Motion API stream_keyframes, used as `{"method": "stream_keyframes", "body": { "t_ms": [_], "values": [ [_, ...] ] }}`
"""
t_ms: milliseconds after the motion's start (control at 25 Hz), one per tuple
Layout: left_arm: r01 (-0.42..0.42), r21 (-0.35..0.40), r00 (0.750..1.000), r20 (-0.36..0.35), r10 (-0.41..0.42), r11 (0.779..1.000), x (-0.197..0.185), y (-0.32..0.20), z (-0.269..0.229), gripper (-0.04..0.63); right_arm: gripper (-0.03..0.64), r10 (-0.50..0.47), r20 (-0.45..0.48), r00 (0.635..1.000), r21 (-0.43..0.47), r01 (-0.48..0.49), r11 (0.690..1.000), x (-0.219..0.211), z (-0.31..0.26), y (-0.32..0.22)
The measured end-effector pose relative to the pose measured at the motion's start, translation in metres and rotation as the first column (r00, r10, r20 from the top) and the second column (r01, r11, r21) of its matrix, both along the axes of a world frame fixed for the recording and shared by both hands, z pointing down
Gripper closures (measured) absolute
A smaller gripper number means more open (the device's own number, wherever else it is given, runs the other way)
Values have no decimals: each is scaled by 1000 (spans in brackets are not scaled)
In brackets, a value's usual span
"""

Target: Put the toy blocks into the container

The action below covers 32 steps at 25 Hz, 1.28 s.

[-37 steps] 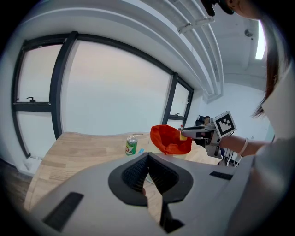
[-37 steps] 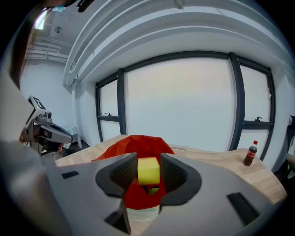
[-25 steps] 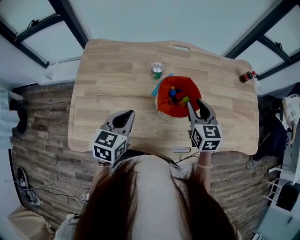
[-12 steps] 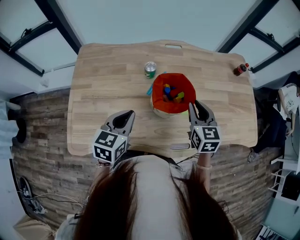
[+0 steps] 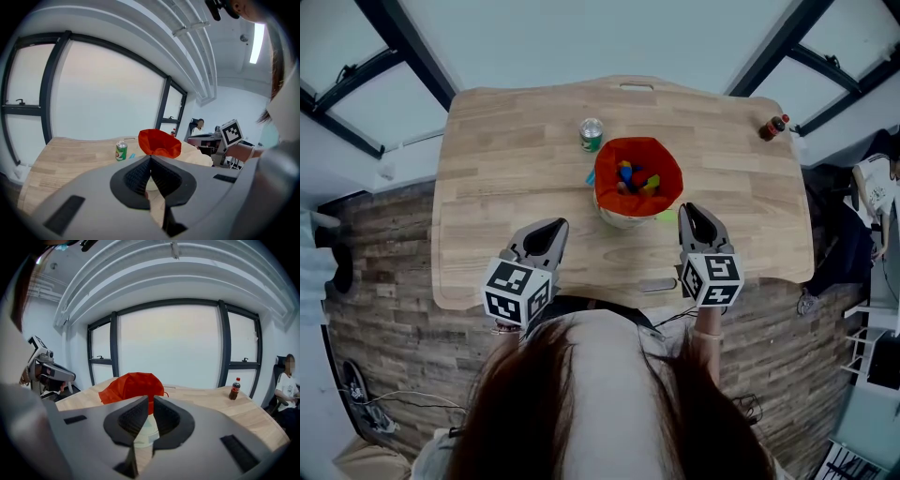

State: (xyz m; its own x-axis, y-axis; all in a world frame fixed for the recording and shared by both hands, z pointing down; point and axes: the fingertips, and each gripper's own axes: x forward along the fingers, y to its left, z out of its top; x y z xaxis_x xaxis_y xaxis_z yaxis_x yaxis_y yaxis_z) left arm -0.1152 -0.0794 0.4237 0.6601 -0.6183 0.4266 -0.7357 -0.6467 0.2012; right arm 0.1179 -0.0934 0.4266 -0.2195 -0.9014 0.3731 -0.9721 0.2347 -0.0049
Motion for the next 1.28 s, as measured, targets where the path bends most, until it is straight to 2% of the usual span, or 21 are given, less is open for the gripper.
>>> {"method": "stream_keyframes", "body": {
  "t_ms": [600, 1280],
  "values": [
    [-10, 11, 1000, 23, 10, 1000, 21, 24, 2, 586, 568, 1, 0, 1000, -41, -1, 999, 20, 15, 29],
    [58, 24, 998, 23, -59, 998, 32, 43, 3, 586, 566, -46, 14, 999, -76, 47, 996, 36, 33, 42]
  ]
}}
